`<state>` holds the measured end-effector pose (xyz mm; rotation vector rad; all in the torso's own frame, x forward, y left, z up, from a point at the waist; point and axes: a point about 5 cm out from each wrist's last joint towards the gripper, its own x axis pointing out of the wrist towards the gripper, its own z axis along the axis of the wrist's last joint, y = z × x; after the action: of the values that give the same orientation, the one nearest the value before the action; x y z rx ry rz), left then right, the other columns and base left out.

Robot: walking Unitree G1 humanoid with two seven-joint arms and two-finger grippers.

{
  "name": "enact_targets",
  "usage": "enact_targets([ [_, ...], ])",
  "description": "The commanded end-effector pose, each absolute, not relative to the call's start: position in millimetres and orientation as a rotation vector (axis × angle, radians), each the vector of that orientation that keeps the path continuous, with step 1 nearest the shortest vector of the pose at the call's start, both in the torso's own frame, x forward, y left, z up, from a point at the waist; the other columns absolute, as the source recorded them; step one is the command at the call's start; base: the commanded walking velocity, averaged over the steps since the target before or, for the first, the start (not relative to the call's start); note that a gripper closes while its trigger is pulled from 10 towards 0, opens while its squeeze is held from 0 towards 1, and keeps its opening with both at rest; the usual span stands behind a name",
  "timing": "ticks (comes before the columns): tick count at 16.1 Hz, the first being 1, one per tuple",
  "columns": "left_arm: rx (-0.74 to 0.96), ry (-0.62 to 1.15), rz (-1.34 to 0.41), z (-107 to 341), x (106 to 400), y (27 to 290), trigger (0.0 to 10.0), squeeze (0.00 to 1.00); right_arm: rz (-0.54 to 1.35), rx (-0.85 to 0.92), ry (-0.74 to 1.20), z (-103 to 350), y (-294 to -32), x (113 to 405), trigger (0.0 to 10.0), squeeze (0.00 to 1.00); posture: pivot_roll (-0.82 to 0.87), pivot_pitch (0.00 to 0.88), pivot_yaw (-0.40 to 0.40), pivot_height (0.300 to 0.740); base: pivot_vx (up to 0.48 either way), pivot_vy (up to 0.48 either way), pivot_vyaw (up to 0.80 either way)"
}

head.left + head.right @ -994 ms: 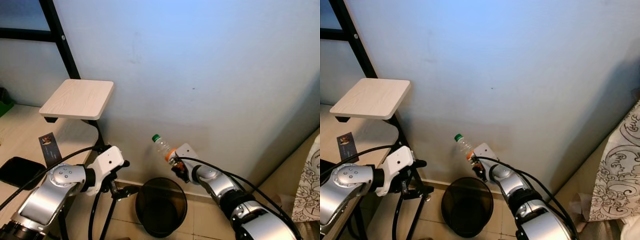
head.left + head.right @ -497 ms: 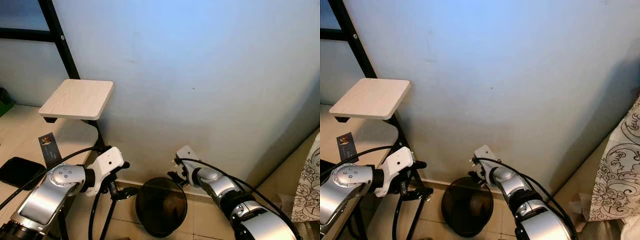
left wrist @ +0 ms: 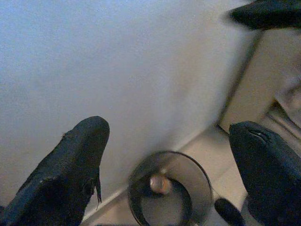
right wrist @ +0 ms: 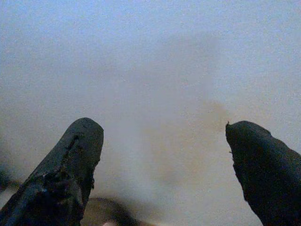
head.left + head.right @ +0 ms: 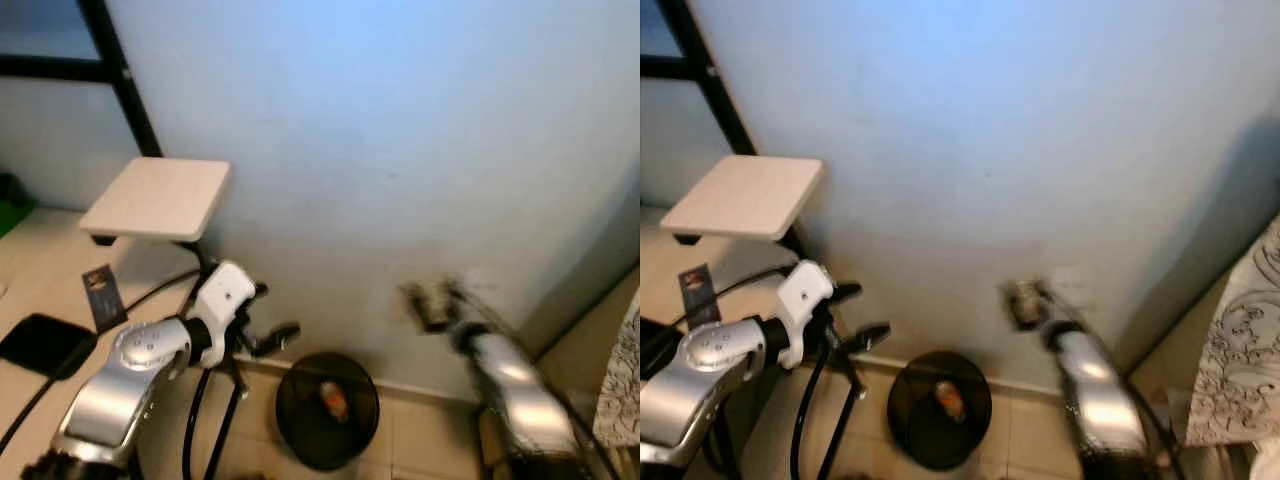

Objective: Clean up the room

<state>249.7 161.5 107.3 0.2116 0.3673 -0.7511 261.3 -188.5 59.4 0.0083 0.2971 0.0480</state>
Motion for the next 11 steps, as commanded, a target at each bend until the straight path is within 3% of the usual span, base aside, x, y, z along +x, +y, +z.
enact_targets([
  [1, 0.214, 0.351, -0.628, 109.3, 252.7, 165.6, 10.0, 0.00, -0.036, 0.019, 0.257, 71.2, -196.0, 250.3, 10.0, 0.00, -0.07, 0.000, 0.063, 0.740, 0.000, 0.000, -0.80],
  [2, 0.214, 0.333, -0.513, 108.5, 255.6, 167.9, 10.0, 0.00, -0.091, 0.018, 0.244, 76.1, -198.0, 235.8, 10.0, 0.00, -0.08, 0.000, 0.062, 0.740, 0.000, 0.000, -0.80],
  [7, 0.194, 0.231, -0.282, 113.0, 247.0, 170.3, 10.0, 0.00, -0.301, -0.024, 0.253, 94.3, -204.5, 210.2, 10.0, 0.00, -0.09, 0.000, 0.063, 0.740, 0.000, 0.000, -0.80],
  [11, 0.166, 0.201, -0.182, 119.1, 248.0, 179.0, 10.0, 0.00, -0.269, -0.055, 0.230, 102.0, -200.5, 210.7, 10.0, 0.00, -0.08, 0.000, 0.048, 0.740, 0.000, 0.000, -0.80],
])
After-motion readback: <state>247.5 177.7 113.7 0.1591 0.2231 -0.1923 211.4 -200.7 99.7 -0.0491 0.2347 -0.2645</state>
